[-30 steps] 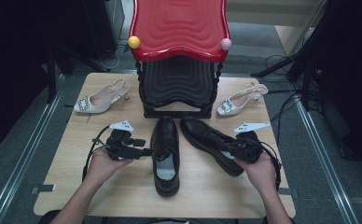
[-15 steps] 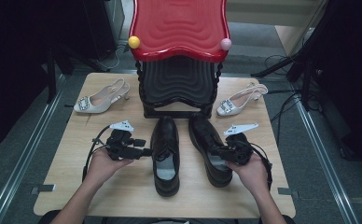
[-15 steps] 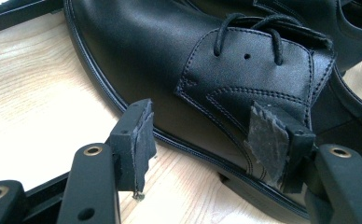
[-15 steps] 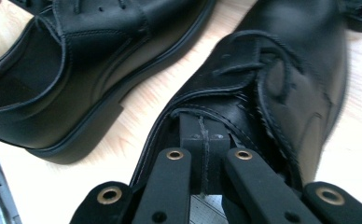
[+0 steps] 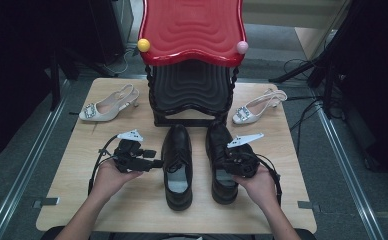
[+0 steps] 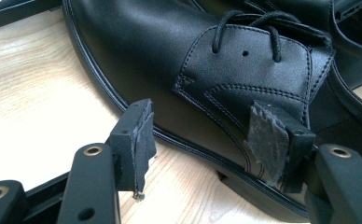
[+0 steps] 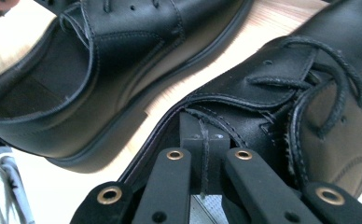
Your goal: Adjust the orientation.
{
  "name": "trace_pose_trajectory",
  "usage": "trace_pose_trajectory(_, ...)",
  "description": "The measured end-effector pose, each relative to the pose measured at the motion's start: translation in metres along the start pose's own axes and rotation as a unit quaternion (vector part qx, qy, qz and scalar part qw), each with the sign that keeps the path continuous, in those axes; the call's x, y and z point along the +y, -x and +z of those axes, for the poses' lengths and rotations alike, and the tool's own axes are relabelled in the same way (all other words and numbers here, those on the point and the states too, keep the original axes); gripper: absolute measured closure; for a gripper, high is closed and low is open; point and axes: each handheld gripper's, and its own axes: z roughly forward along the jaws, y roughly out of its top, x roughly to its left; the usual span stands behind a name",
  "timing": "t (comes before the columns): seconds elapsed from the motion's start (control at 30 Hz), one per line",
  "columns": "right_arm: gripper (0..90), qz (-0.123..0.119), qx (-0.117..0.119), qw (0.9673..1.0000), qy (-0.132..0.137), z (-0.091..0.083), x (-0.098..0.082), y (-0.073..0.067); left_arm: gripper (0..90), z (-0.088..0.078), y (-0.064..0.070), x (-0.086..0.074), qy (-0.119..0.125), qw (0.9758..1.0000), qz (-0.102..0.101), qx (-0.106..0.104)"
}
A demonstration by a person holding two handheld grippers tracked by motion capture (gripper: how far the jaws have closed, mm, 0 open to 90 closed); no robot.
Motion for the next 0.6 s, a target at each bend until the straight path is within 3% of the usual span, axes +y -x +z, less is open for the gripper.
trace_pose_trajectory(0.3, 90.0, 0.002, 0.024, 0.9997, 0.009, 0.0068, 0.0034, -0.0042, 41.1, -0.0009, 0.0004, -0.0022, 0.000, 1.0000, -0.003, 0.002)
trace_pose_trajectory(0.6, 90.0, -0.009, 0.019, 0.9998, 0.005, 0.0059, 0.0047, -0.0063, 43.4, -0.0016, -0.0001, -0.0048, 0.001, 1.0000, -0.006, -0.001)
